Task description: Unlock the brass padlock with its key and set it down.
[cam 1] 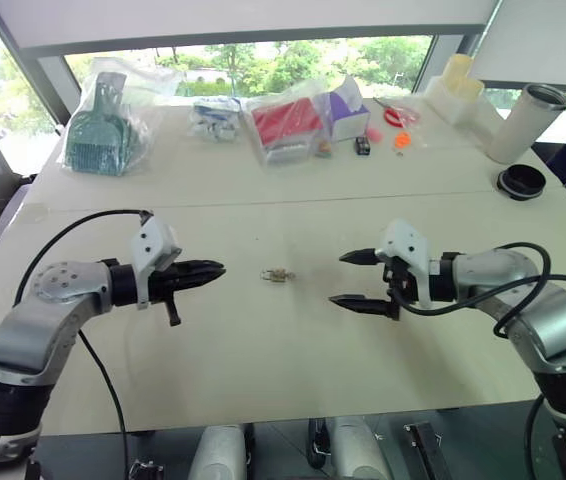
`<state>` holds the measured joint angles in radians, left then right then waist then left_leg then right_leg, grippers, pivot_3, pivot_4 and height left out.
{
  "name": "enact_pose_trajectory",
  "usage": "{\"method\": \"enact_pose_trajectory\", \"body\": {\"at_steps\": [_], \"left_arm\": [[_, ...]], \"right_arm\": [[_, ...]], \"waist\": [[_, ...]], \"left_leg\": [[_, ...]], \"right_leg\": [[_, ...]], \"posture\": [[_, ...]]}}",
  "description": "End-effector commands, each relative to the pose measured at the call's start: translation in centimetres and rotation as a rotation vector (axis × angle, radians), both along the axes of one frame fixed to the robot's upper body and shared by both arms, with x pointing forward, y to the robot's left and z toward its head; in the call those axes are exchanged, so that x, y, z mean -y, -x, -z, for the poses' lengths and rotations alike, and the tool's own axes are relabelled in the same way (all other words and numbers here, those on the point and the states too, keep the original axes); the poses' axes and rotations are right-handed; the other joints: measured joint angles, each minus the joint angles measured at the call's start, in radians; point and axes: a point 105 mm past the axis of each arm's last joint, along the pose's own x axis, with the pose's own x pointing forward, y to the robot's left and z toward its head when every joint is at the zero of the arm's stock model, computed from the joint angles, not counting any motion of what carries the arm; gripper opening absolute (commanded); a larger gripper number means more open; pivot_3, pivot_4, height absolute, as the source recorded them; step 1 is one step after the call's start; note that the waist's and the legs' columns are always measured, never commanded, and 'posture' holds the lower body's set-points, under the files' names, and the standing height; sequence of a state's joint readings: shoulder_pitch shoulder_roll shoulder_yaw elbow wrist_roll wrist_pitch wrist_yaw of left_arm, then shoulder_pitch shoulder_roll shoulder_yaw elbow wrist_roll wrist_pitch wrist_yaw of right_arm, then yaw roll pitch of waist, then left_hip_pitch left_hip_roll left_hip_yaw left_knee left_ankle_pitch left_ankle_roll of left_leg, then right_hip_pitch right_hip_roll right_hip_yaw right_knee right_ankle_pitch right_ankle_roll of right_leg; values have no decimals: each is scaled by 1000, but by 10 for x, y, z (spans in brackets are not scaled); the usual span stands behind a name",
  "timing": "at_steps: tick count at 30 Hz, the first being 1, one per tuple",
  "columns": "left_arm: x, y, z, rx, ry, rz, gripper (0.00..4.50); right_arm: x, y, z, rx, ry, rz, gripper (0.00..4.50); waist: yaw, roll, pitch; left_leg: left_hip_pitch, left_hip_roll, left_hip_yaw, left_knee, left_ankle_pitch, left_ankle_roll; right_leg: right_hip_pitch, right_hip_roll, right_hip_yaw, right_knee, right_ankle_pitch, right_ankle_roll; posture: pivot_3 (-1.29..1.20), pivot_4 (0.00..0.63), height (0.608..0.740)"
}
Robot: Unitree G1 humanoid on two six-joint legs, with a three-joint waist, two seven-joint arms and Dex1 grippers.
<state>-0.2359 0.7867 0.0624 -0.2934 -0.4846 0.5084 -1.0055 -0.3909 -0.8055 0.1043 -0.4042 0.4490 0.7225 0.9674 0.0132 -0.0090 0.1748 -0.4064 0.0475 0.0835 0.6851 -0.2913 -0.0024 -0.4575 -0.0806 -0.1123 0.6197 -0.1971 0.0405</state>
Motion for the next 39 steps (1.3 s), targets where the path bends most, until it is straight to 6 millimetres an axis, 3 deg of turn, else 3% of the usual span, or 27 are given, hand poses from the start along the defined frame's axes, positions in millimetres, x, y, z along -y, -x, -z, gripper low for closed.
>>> {"method": "enact_pose_trajectory", "body": {"at_steps": [1, 24, 27, 36, 39], "left_arm": [[1, 3, -5, 28, 1, 25, 297], [2, -10, -3, 23, -26, 85, 297], [6, -16, -2, 19, -13, 115, 1067], [29, -40, 16, 23, -92, 289, 4490], [38, -47, 22, 26, -114, 337, 4490]], "right_arm": [[-2, -2, -8, 42, 1, -14, 4014], [-1, 0, -6, 56, -2, 8, 4014], [-1, 1, -6, 56, -1, 8, 4014], [-2, 3, -5, 62, -1, 22, 4014], [-1, 6, -4, 59, -4, 34, 4014]], "waist": [[0, 0, 0], [0, 0, 0], [1, 0, 0], [1, 0, 0], [1, -1, 0]], "left_leg": [[0, 0, 0, 0, 0, 0], [0, 0, 2, 1, 0, 0], [0, 0, 2, 1, 0, 0], [0, 0, 3, 2, 0, 0], [0, 0, 3, 3, 0, 0]], "right_leg": [[0, 0, 0, 0, 0, 0], [0, 0, 0, 1, 0, 0], [0, 0, 0, 2, 0, 0], [0, 0, 0, 3, 0, 0], [0, 0, 0, 3, 0, 0]], "posture": [[0, 150, 740], [0, 150, 740], [0, 150, 740], [0, 150, 740], [0, 150, 740]]}}
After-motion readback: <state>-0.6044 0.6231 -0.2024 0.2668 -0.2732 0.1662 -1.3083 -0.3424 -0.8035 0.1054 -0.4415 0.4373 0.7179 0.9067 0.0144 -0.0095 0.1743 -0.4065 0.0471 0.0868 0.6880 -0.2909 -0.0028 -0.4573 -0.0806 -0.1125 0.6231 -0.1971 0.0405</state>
